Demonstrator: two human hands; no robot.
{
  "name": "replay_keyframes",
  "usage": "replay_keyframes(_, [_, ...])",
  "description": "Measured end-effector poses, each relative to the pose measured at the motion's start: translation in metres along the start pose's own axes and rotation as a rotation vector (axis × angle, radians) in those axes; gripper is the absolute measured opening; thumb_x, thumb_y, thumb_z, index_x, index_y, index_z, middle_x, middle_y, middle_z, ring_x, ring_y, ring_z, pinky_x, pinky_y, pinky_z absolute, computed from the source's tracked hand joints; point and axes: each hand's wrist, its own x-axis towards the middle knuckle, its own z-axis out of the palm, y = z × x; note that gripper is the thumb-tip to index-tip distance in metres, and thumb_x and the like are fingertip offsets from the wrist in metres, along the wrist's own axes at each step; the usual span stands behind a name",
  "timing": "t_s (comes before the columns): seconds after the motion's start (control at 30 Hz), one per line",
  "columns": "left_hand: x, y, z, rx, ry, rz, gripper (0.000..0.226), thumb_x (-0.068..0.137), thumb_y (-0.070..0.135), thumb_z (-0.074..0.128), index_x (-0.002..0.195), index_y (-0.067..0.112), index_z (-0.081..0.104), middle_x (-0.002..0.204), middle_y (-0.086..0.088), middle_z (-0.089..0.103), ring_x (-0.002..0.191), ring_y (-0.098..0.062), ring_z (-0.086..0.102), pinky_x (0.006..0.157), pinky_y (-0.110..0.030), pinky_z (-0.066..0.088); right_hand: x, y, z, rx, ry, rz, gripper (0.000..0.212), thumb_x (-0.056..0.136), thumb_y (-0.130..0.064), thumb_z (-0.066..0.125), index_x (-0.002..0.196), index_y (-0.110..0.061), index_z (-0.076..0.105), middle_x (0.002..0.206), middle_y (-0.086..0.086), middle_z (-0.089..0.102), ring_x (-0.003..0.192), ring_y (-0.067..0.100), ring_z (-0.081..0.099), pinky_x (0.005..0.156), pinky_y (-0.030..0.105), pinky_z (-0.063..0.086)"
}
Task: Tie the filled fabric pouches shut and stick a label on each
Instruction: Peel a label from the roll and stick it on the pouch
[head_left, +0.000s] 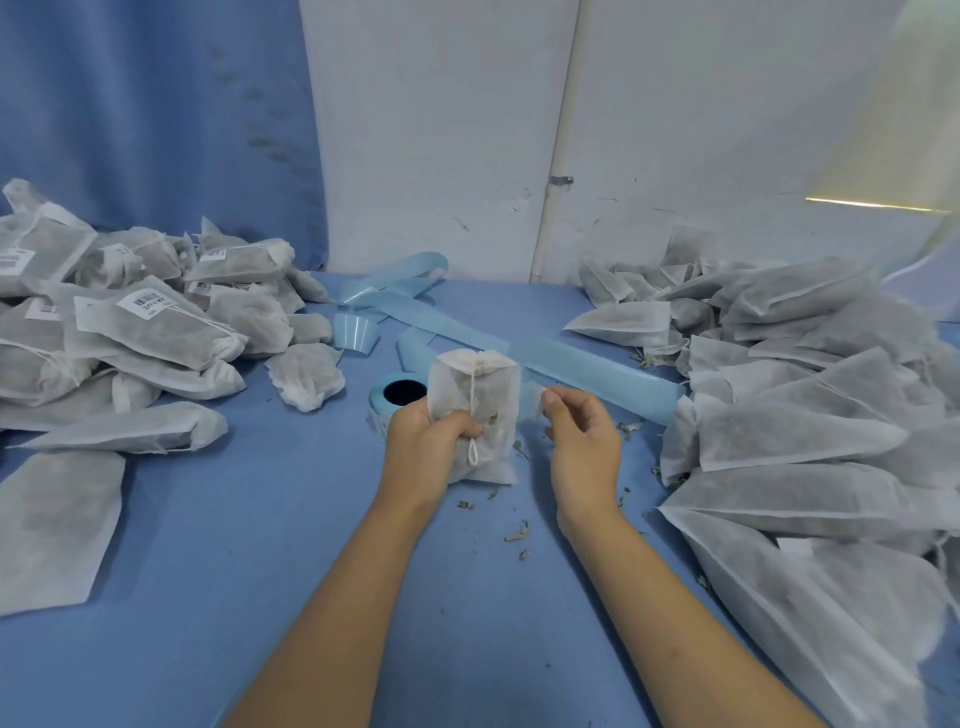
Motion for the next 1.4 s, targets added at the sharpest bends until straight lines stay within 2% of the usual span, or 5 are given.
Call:
replay_keyframes(0.23, [0.005, -0.003, 0.0, -0.015, 0.051, 0.011, 0.018, 0.067, 0.013, 0.064, 0.081, 0.001, 0.062, 0.075, -0.005, 0.062, 0.073, -0.019, 0.059, 0.07, -0.033, 0.046, 0.006, -0.005, -0.004, 0.069, 0.139, -0.001, 0.017, 0.094, -0.01, 0.057, 0.085, -0.023, 0.064, 0.082, -0.006, 0.066, 0.074, 0.0, 0.06, 0.072, 0.013, 0.047])
replay_keyframes(0.4, [0.007, -0.006, -0.001, -0.016, 0.065, 0.054, 0.022, 0.083, 0.003, 0.065, 0.092, 0.024, 0.065, 0.08, 0.014, 0.071, 0.077, 0.0, 0.066, 0.065, -0.012, 0.048, 0.001, -0.008, -0.002, 0.094, 0.06, 0.018, 0.02, 0.09, -0.003, 0.057, 0.09, -0.019, 0.07, 0.083, -0.01, 0.068, 0.063, -0.006, 0.057, 0.062, 0.007, 0.044])
replay_keyframes(0.67, [0.011, -0.004, -0.002, -0.153, 0.101, -0.058, 0.016, 0.079, 0.002, 0.069, 0.085, 0.017, 0.068, 0.08, 0.003, 0.074, 0.078, -0.013, 0.069, 0.073, -0.023, 0.053, -0.009, -0.016, -0.002, 0.027, -0.278, -0.2, 0.045, 0.092, 0.008, 0.048, 0.118, -0.029, 0.047, 0.069, -0.008, 0.049, 0.07, 0.003, 0.05, 0.077, 0.01, 0.042])
replay_keyframes(1.23, [0.007, 0.0, -0.002, -0.17, 0.014, -0.08, 0.021, 0.079, -0.005, 0.061, 0.085, 0.013, 0.069, 0.073, -0.003, 0.073, 0.065, -0.014, 0.069, 0.052, -0.021, 0.052, -0.014, -0.001, 0.003, -0.446, -0.564, -0.538, 0.06, 0.093, -0.02, 0.047, 0.138, -0.048, 0.017, 0.087, -0.01, 0.054, 0.096, 0.016, 0.054, 0.088, 0.032, 0.046])
replay_keyframes(1.4, [0.008, -0.002, -0.001, -0.148, 0.012, -0.084, 0.018, 0.081, 0.002, 0.064, 0.081, 0.019, 0.07, 0.078, -0.002, 0.073, 0.071, -0.014, 0.069, 0.063, -0.024, 0.054, -0.012, 0.0, 0.002, -0.525, -0.508, -0.595, 0.066, 0.088, -0.027, 0.057, 0.143, -0.033, 0.02, 0.084, -0.017, 0.049, 0.093, 0.005, 0.049, 0.089, 0.013, 0.036])
